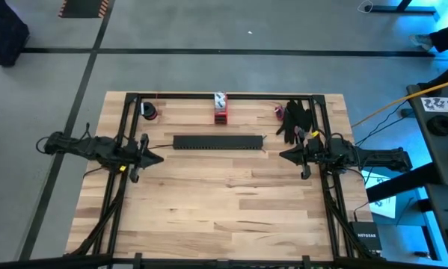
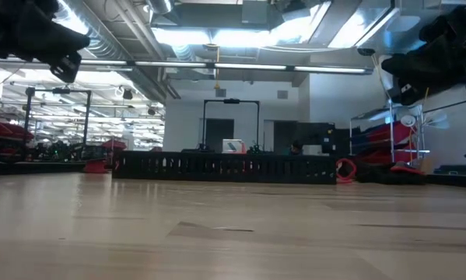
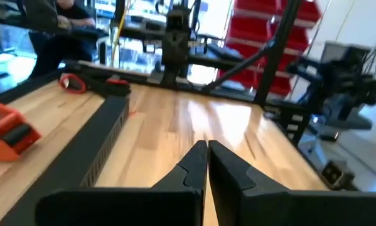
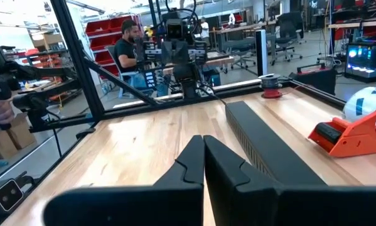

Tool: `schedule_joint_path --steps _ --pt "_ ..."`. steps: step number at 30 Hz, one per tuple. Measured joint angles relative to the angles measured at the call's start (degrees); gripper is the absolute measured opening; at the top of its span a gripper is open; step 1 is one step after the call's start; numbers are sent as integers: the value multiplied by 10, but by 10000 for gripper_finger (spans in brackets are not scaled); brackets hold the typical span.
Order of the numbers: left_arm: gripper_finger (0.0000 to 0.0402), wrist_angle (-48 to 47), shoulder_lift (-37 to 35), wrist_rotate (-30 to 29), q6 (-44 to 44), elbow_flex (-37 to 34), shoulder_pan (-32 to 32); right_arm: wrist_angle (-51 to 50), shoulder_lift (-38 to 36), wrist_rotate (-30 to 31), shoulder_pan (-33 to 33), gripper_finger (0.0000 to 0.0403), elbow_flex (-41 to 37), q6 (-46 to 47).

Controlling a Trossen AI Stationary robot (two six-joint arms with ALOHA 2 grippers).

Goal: Ziptie cables
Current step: Return to Home Position

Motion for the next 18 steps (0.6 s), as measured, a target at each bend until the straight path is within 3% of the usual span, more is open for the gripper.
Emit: schedule_joint_path --steps 7,18 --pt "8 122 0 105 -23 -65 46 0 0 0 0 5 0 0" --pt "8 148 1 78 34 -87 72 -1 0 0 0 5 0 0"
